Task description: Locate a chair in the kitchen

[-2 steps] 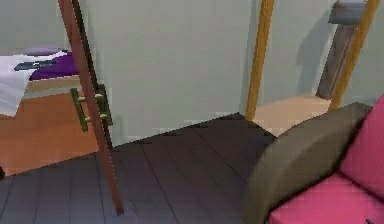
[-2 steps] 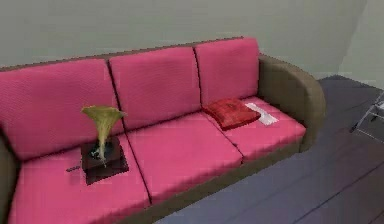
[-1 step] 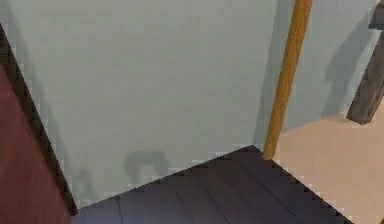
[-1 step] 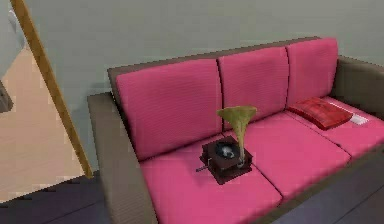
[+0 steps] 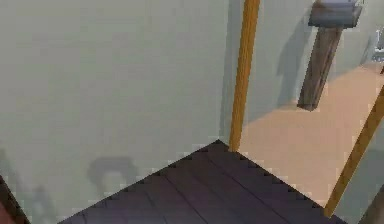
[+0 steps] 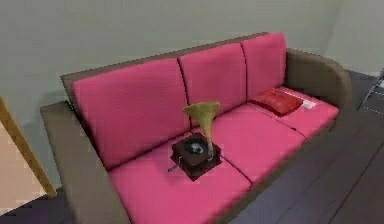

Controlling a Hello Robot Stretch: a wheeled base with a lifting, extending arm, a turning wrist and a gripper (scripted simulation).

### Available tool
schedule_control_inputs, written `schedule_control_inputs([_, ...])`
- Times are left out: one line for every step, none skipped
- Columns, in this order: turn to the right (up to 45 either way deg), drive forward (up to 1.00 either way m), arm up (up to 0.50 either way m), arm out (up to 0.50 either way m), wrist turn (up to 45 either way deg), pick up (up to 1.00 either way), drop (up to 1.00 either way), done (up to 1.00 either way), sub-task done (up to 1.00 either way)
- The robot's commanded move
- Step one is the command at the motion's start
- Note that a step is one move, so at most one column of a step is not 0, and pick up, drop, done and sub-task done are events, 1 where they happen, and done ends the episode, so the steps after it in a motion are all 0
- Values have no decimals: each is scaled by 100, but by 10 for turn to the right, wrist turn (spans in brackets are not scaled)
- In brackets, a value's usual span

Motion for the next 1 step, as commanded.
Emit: schedule_control_inputs([0, 45, 0, 0, 0, 0, 0, 0, 0])
